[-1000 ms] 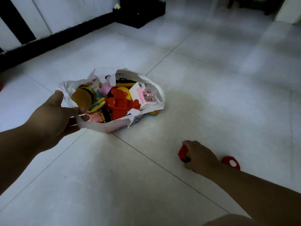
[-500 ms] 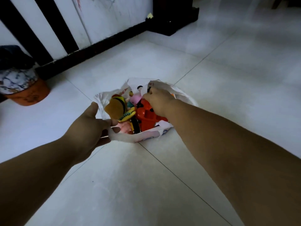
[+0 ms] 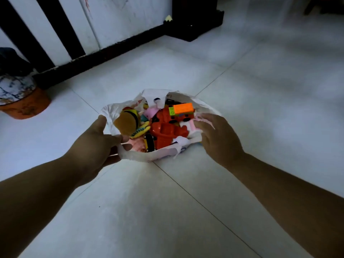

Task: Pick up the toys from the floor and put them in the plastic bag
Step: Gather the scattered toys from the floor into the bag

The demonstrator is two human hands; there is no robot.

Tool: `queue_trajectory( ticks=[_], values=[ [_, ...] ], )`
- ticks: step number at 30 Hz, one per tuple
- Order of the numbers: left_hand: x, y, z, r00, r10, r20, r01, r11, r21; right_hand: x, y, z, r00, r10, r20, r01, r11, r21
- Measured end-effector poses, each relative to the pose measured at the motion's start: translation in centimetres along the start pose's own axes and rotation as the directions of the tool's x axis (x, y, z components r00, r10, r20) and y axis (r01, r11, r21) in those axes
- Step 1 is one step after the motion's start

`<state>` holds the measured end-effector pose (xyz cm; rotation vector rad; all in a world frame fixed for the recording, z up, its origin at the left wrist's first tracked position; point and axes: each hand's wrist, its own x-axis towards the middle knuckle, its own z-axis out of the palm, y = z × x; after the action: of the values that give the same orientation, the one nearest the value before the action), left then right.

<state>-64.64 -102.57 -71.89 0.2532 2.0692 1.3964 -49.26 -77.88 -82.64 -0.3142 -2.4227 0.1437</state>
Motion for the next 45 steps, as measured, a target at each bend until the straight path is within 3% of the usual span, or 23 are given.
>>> queue_trajectory(
  ticks=[2, 3, 4, 5, 7, 8, 10, 14, 16, 20, 23, 25, 28, 35, 37, 39, 41, 42, 43, 45],
  values=[
    [0.0, 0.3, 0.5, 1.000, -0.012, -0.001, 0.012, 1.000, -0.003, -6.8, 2.7, -2.9, 0.986, 0.168, 0.005, -0.166, 0.978, -0.128],
    [-0.1, 0.3, 0.6, 1.000, -0.012, 0.000, 0.012, 1.000, 0.007, -10.1, 3.8, -4.6, 0.926, 0.371, 0.062, -0.356, 0.918, -0.177],
    [-0.2, 0.3, 0.6, 1.000, -0.010, 0.007, 0.010, 1.000, 0.016, -13.5, 5.0, -6.0, 0.789, 0.596, 0.153, -0.549, 0.794, -0.261],
    [-0.4, 0.2, 0.4, 1.000, -0.014, 0.007, 0.014, 1.000, 0.021, -16.9, 5.8, -7.2, 0.577, 0.776, 0.256, -0.666, 0.628, -0.402],
    [-0.8, 0.1, 0.3, 1.000, -0.017, 0.007, 0.017, 1.000, 0.015, -23.0, 6.7, -9.4, 0.183, 0.910, 0.372, -0.655, 0.395, -0.644],
    [-0.9, 0.0, 0.3, 1.000, -0.012, 0.011, 0.012, 1.000, 0.013, -25.3, 6.8, -10.2, 0.052, 0.911, 0.408, -0.658, 0.339, -0.673],
    [-1.0, -0.1, 0.2, 1.000, 0.008, 0.013, -0.008, 1.000, 0.005, -27.7, 6.8, -10.4, -0.033, 0.889, 0.456, -0.751, 0.279, -0.598],
    [-1.1, -0.4, 0.2, 1.000, -0.002, -0.003, 0.001, 1.000, -0.015, -26.2, 5.7, -9.1, -0.005, 0.846, 0.532, -0.825, 0.297, -0.480],
    [-1.5, -0.3, 0.5, 1.000, -0.015, -0.021, 0.014, 1.000, -0.028, -22.2, 4.4, -8.2, 0.134, 0.815, 0.564, -0.862, 0.377, -0.339],
    [-1.9, 0.1, 0.8, 0.999, -0.030, -0.025, 0.029, 0.998, -0.055, -10.8, -0.3, -6.4, 0.462, 0.727, 0.508, -0.872, 0.475, 0.114],
    [-1.5, 0.1, 0.6, 0.999, -0.035, -0.027, 0.035, 0.999, -0.017, -2.9, -3.5, -4.6, 0.604, 0.563, 0.564, -0.785, 0.543, 0.299],
    [-1.5, 0.2, 0.6, 0.999, -0.028, -0.032, 0.028, 1.000, -0.005, 1.2, -5.1, -3.1, 0.662, 0.466, 0.587, -0.734, 0.562, 0.381],
    [-1.6, 0.5, 0.7, 0.999, -0.023, -0.029, 0.022, 1.000, -0.021, 5.5, -6.8, -0.3, 0.684, 0.391, 0.616, -0.698, 0.597, 0.396],
    [-1.5, 1.2, 0.9, 0.999, -0.037, -0.039, 0.034, 0.997, -0.065, 10.0, -8.8, 3.4, 0.629, 0.239, 0.740, -0.706, 0.576, 0.413],
    [-1.5, 1.3, 0.8, 0.998, -0.037, -0.041, 0.034, 0.997, -0.070, 9.7, -8.5, 3.3, 0.668, 0.227, 0.709, -0.660, 0.620, 0.424],
    [-1.2, 1.3, 0.7, 0.998, -0.046, -0.044, 0.042, 0.995, -0.087, 9.0, -7.6, 2.3, 0.790, 0.259, 0.555, -0.517, 0.769, 0.376],
    [-0.9, 1.3, 0.5, 0.998, -0.052, -0.043, 0.047, 0.994, -0.099, 8.2, -6.2, 0.5, 0.923, 0.300, 0.243, -0.340, 0.930, 0.143],
    [-0.9, 1.3, 0.4, 0.998, -0.055, -0.041, 0.051, 0.993, -0.109, 7.8, -5.1, -0.4, 0.935, 0.329, 0.130, -0.329, 0.944, -0.018],
    [-0.8, 1.3, 0.3, 0.998, -0.059, -0.039, 0.053, 0.991, -0.123, 7.4, -3.9, -1.2, 0.903, 0.416, 0.111, -0.397, 0.904, -0.158],
    [-0.6, 1.4, 0.2, 0.997, -0.062, -0.040, 0.056, 0.987, -0.153, 7.1, -0.9, -2.1, 0.694, 0.665, 0.275, -0.574, 0.742, -0.346]
  ],
)
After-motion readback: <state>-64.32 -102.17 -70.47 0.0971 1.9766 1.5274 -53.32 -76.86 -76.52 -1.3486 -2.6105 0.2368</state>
